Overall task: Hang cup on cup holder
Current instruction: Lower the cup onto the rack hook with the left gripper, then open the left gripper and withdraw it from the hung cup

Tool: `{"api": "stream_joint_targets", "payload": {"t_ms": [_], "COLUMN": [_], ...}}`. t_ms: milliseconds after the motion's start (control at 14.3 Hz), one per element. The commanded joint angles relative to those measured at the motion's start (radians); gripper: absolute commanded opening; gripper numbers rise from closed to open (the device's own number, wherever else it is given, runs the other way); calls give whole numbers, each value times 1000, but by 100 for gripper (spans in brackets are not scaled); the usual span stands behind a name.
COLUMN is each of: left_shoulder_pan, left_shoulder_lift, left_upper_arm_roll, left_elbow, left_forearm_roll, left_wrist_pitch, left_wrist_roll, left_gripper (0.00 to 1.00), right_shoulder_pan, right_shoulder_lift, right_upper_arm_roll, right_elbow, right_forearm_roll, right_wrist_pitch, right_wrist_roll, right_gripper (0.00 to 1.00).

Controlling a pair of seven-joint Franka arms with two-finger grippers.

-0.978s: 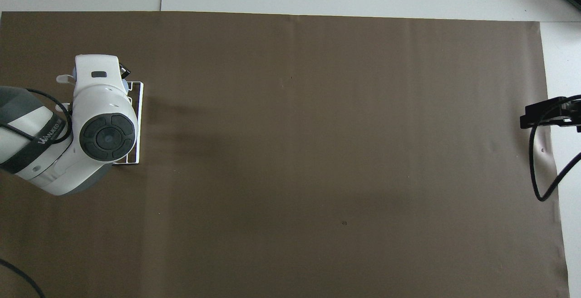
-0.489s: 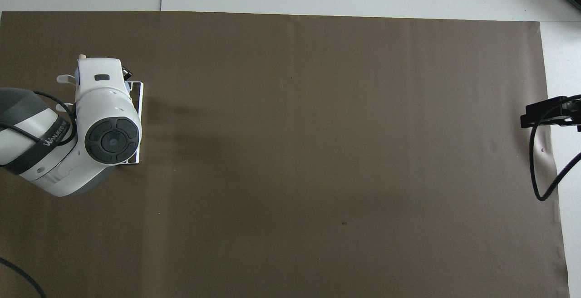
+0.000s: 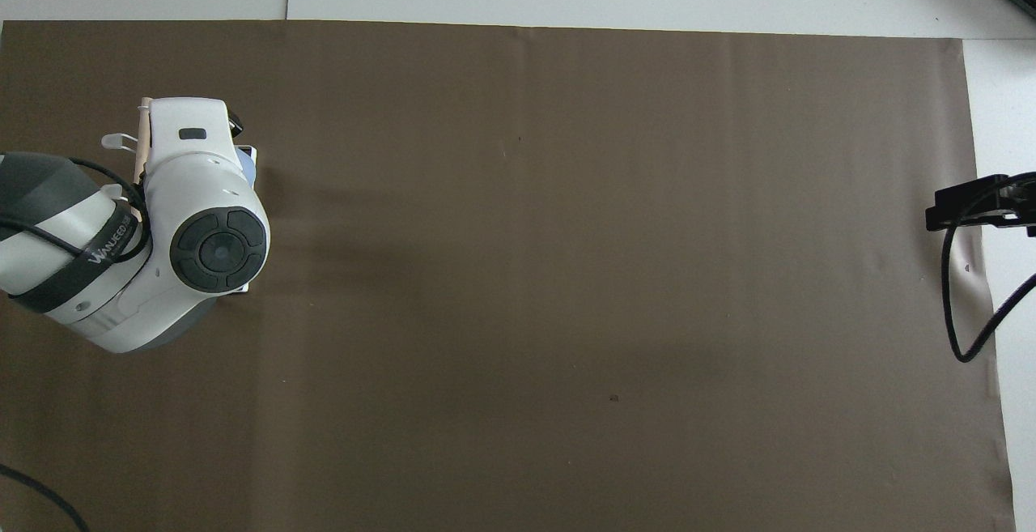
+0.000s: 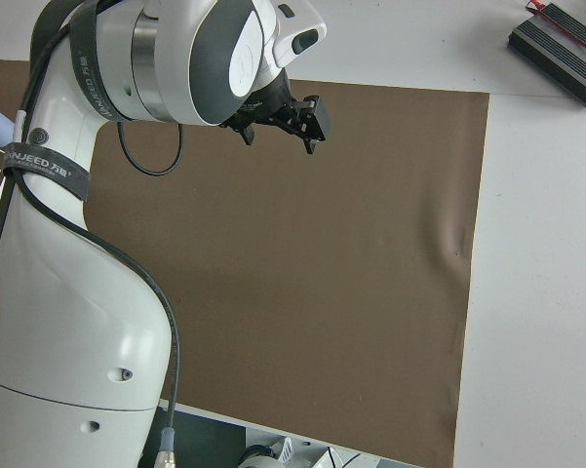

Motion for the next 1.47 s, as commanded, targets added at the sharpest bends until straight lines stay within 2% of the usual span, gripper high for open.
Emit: {"api": "stream_joint_targets", "payload": {"t_ms": [0, 280, 629, 769, 1048, 1398], "left_shoulder_pan": [-14, -28, -25, -18, -12, -12], "left_shoulder_lift": [-17, -61, -193, -201, -199, -193], "left_upper_arm_roll": [3, -6, -5, -2, 18, 53], "left_elbow": [17, 17, 23, 57, 179, 284], "left_forearm_roll": [21, -36, -358, -440, -689, -867], "left_wrist_pitch": [-53, -72, -102, -154, -321, -501], "left_wrist_roll": [5, 53, 344, 482, 889, 1209], "left_gripper": [100, 100, 100, 100, 100, 100], "right_shoulder_pan": [1, -3, -8, -10, -10, -10], "right_shoulder_lift": [-25, -27, -39, -40, -42, -42], "right_upper_arm_roll": [-1, -1, -1, -1, -1, -1], "right_elbow": [-33, -35, -67, -68, -73, -73], "right_forearm_roll": [-1, -1, 7, 10, 10, 10], "right_wrist_pitch": [18, 0, 18, 17, 18, 18], "right_wrist_roll": [-11, -4, -6, -6, -7, -6], "right_gripper": [100, 100, 100, 100, 100, 100]}}
